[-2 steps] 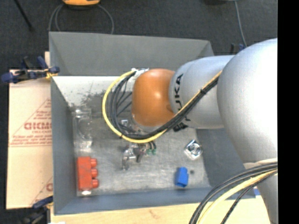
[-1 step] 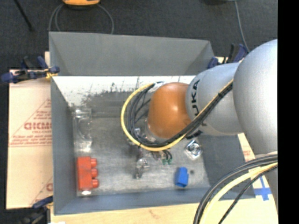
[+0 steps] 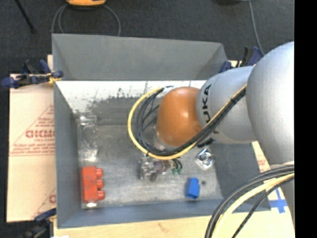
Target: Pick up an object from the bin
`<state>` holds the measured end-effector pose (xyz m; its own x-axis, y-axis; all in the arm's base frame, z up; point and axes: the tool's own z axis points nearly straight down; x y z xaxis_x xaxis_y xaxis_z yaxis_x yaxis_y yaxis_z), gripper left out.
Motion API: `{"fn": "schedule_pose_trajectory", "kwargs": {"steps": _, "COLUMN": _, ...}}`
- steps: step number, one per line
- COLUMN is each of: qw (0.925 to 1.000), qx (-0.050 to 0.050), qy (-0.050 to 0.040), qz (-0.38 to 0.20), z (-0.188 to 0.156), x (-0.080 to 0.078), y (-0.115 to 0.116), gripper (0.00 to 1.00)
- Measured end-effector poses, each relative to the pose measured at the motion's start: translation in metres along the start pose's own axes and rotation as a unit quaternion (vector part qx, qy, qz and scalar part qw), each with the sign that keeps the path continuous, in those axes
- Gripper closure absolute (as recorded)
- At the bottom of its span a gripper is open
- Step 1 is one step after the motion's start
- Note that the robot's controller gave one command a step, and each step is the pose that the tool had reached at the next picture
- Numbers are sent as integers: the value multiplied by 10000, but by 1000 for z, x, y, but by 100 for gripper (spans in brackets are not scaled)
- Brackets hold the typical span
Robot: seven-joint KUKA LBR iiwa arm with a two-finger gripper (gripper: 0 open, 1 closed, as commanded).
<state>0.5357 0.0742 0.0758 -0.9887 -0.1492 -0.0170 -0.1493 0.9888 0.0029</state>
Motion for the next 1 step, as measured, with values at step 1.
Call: {"fn": "schedule_pose_trajectory", "kwargs": {"steps": 1, "qw": 9996, "qx": 9, "qy": 26, "qz": 275, "z": -140, "x": -2, "y": -2, "gripper": 100}}
